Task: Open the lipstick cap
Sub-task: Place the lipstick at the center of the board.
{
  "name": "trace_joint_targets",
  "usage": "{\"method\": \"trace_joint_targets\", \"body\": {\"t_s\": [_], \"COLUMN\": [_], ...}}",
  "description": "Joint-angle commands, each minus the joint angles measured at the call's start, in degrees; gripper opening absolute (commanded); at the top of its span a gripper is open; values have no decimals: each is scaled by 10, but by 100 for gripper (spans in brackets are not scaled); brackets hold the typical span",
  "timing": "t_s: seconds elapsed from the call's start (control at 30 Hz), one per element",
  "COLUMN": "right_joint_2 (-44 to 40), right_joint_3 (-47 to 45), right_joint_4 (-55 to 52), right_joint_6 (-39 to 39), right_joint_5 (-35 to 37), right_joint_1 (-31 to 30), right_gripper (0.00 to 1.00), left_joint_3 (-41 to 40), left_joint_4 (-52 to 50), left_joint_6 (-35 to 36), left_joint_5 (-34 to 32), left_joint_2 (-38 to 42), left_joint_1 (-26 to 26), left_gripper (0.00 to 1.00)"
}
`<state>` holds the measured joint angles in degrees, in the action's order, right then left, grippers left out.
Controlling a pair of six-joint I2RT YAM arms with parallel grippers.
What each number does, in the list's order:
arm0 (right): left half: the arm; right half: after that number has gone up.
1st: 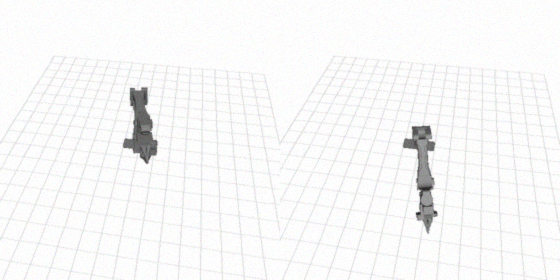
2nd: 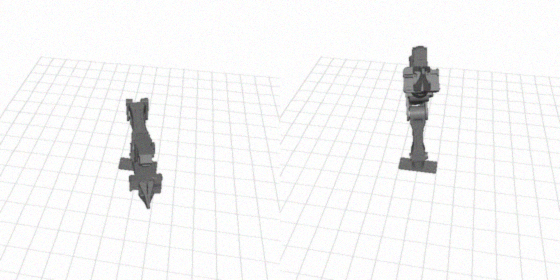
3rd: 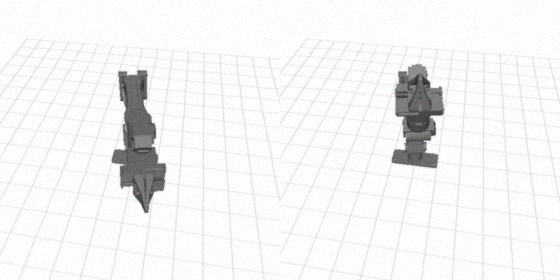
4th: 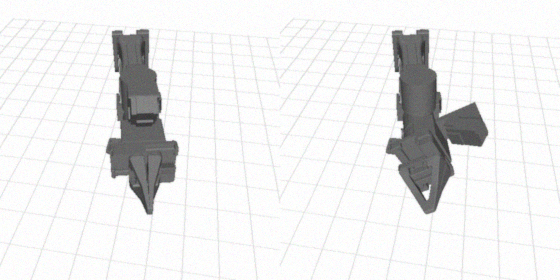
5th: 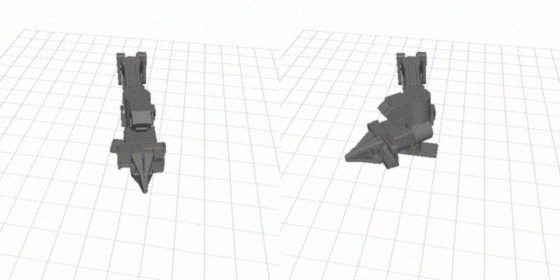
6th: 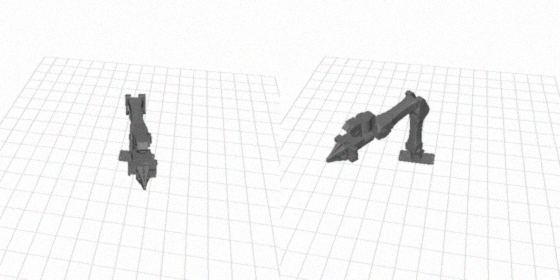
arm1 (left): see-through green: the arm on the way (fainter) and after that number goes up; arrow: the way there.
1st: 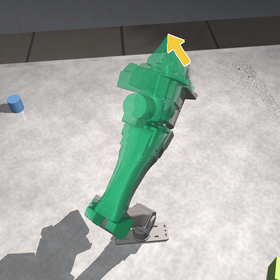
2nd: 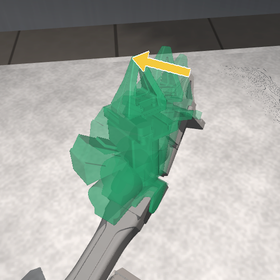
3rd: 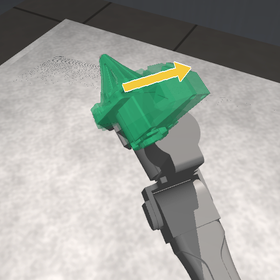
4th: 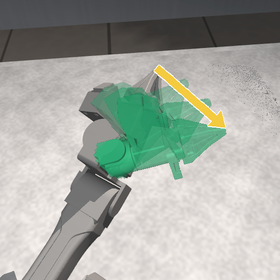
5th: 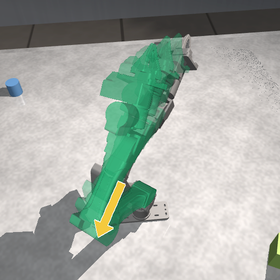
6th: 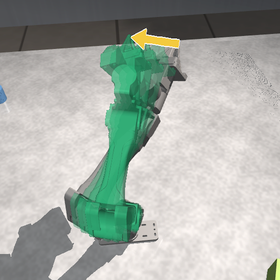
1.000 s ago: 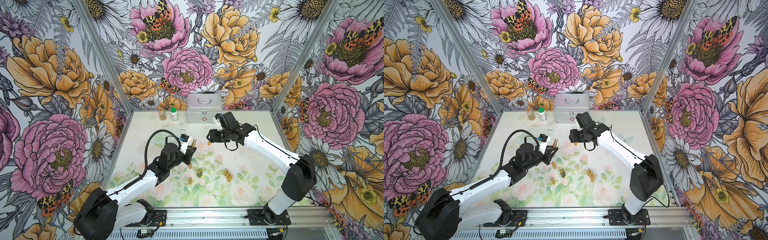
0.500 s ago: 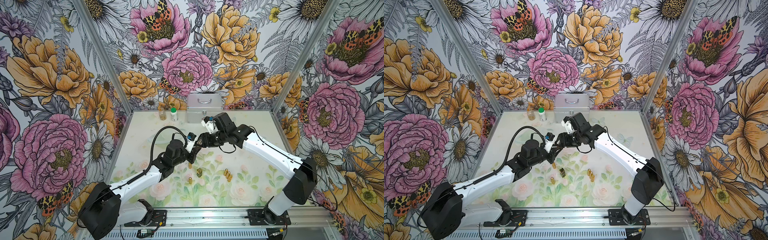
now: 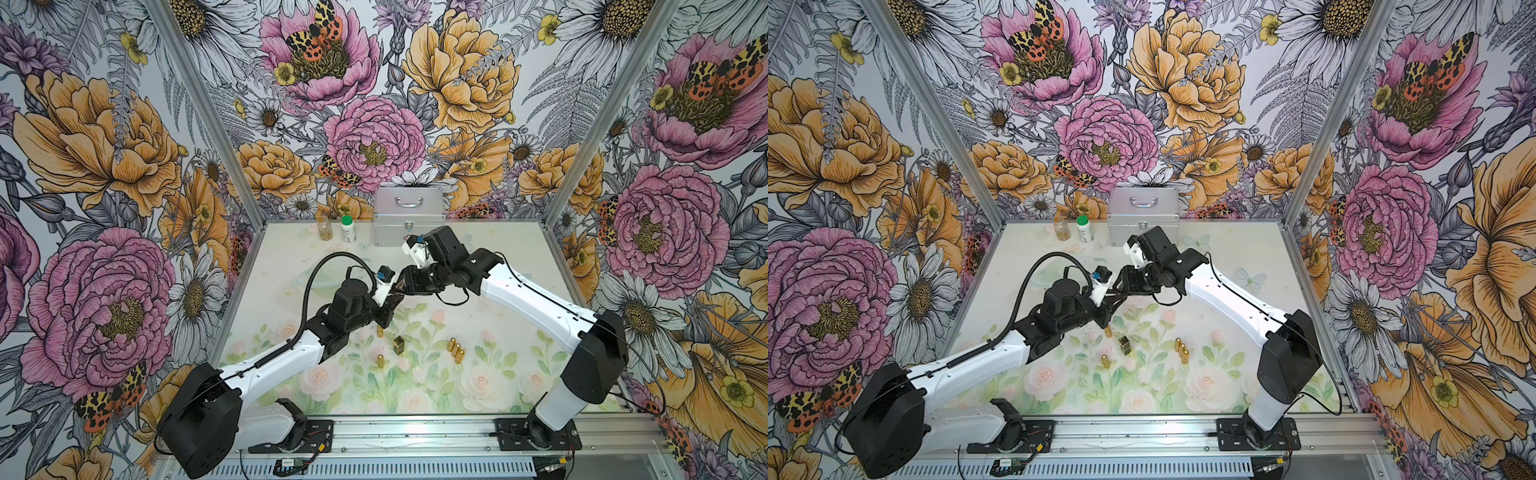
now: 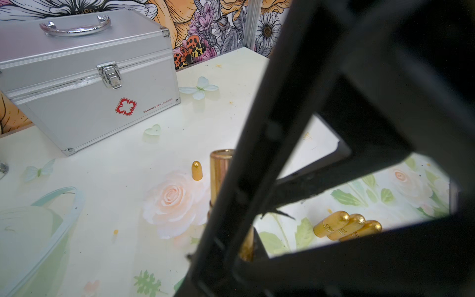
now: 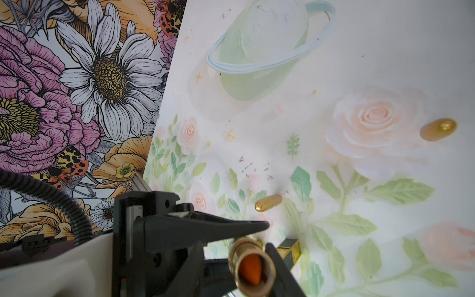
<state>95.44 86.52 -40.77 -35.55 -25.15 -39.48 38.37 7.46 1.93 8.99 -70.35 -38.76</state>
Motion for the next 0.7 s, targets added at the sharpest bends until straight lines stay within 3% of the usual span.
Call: {"method": "trace_joint_targets", "body": {"t_s": [0.0, 0.67], "right_joint_2": [7, 6], "right_joint_3": [-1, -6], "right_joint_4": [18, 17], "right_joint_6": [-2, 0], "right_joint_5": [8, 22], "right_joint_1": [-3, 1], "right_gripper": [38, 21], "left_joint_3": [15, 20], "left_joint_4": [-2, 1], "left_joint_6": [9, 3], "left_joint_5": [-8, -27], "left_joint_2": [4, 3], "left_joint_1": [-4, -6], "left_gripper": [0, 0]}}
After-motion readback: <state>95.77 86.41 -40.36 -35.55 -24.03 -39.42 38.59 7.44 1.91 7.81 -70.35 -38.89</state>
